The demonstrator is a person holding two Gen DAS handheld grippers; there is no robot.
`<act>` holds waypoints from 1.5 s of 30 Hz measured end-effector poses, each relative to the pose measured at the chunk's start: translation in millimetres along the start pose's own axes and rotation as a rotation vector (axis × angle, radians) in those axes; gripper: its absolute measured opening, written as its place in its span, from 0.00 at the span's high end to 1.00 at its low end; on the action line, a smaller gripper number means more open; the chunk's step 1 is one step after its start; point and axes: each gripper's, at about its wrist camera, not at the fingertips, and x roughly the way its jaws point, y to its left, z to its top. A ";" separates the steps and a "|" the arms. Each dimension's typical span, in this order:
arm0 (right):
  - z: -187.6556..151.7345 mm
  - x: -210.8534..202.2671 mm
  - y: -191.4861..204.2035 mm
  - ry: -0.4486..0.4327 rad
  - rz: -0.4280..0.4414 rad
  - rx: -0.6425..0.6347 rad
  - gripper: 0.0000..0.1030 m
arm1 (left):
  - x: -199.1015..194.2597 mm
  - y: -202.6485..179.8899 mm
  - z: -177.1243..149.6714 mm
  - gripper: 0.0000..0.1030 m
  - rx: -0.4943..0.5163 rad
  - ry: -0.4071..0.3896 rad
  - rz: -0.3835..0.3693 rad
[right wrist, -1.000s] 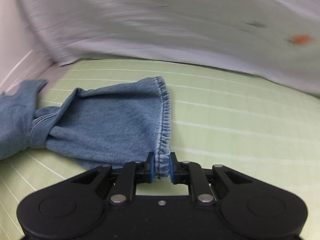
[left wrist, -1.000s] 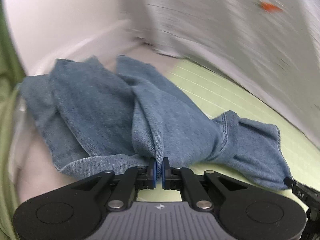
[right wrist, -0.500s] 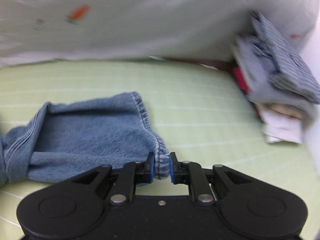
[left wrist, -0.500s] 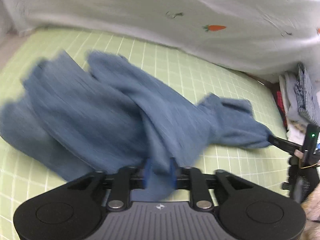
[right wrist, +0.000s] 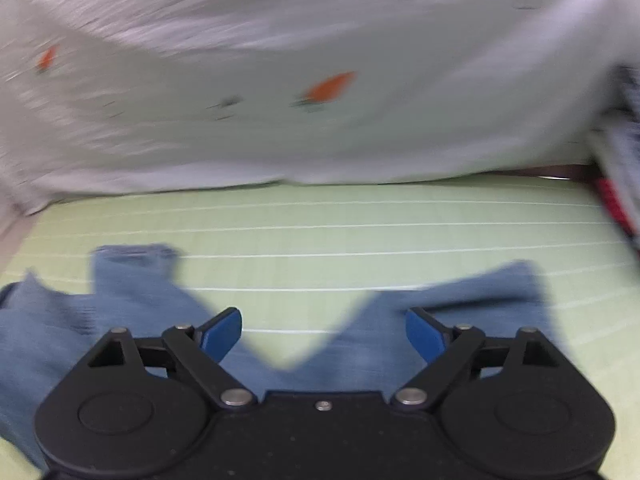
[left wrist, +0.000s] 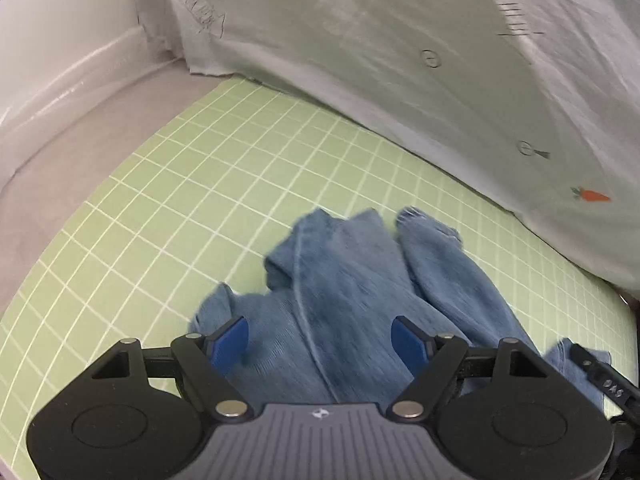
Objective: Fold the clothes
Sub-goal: 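Lift and shake the jeans out with both tools, spreading them over the mat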
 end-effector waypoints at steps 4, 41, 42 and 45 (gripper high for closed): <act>0.7 38.9 35.9 0.105 0.060 -0.038 0.12 | 19.5 12.4 13.7 0.32 -0.026 0.037 -0.043; -49.1 -39.8 -71.1 0.053 -0.034 0.240 0.25 | -54.2 44.8 -40.4 0.89 -0.159 -0.065 0.032; -47.6 -30.5 -65.4 0.077 -0.025 0.246 0.25 | -53.4 42.5 -39.5 0.89 -0.148 -0.061 0.036; -51.4 -14.4 -52.8 0.121 -0.008 0.219 0.42 | -54.8 40.9 -43.1 0.89 -0.114 -0.059 0.050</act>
